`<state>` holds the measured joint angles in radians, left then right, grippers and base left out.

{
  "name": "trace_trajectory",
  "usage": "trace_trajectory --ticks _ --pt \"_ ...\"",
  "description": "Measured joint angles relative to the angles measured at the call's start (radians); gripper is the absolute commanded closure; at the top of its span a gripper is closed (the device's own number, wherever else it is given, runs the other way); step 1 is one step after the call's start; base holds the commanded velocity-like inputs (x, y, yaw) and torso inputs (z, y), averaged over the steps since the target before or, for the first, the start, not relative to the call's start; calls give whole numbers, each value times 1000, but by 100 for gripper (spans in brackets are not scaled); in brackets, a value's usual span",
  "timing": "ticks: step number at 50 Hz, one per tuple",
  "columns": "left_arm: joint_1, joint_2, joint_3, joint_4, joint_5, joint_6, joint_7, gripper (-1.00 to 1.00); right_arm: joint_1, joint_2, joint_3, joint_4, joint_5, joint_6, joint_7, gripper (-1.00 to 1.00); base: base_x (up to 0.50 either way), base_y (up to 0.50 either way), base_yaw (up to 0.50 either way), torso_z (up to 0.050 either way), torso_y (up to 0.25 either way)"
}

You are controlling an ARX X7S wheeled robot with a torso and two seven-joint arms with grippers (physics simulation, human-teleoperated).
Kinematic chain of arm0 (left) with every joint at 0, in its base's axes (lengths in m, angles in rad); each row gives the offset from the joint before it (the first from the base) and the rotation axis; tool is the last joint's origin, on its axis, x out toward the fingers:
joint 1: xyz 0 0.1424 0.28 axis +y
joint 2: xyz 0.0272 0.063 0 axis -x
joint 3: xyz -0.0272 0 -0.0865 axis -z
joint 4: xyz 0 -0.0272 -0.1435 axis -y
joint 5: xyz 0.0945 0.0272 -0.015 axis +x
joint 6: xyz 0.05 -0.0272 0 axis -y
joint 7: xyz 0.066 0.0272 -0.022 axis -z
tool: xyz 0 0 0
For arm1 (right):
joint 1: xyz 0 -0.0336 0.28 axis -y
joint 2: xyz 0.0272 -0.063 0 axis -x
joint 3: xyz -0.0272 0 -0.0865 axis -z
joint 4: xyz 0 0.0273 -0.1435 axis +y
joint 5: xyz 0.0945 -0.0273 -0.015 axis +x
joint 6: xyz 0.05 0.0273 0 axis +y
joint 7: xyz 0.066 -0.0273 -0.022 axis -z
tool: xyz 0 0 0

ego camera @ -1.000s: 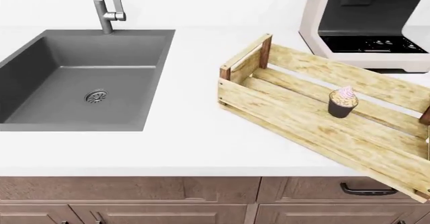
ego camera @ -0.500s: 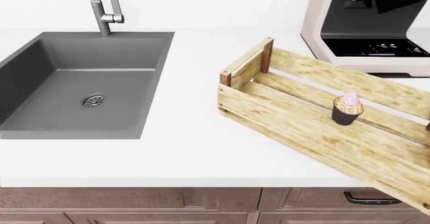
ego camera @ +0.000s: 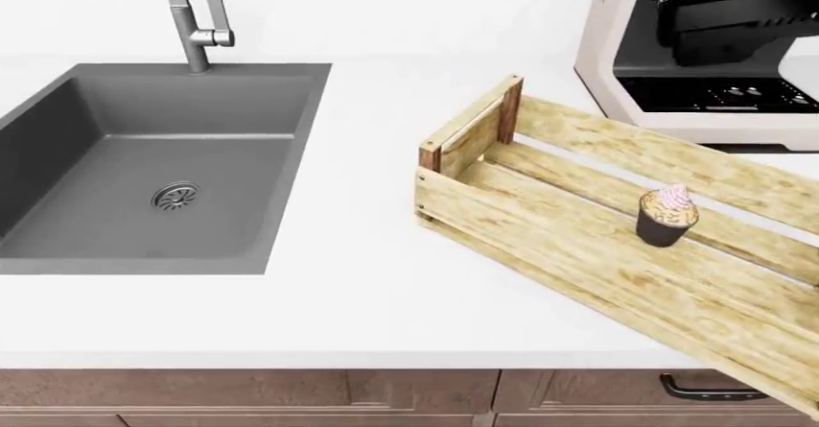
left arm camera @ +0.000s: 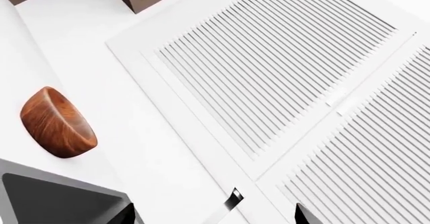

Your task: Move the fresh-baked cupcake off the tray onto the counter, and place the bowl used for mixing into the sink.

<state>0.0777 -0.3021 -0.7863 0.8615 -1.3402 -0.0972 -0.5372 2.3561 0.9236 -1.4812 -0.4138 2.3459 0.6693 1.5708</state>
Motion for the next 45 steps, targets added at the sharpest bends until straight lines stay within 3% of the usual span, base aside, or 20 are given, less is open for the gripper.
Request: trace_trajectory --ticks 11,21,34,45 --pt "1 0 3 -1 2 4 1 -100 -15 37 -196 -151 31 -388 -4 -100 0 0 0 0 0" --pt "4 -2 3 -1 1 7 -1 -100 -84 70 -297 -247 14 -616 -30 -100 0 0 0 0 0" --pt "6 -2 7 -2 4 10 0 -100 -138 97 -359 -291 -6 -751 -43 -100 0 0 0 0 0" --pt "4 -2 15 -3 12 10 -1 -100 -102 64 -364 -223 71 -701 -57 -100 0 0 0 0 0"
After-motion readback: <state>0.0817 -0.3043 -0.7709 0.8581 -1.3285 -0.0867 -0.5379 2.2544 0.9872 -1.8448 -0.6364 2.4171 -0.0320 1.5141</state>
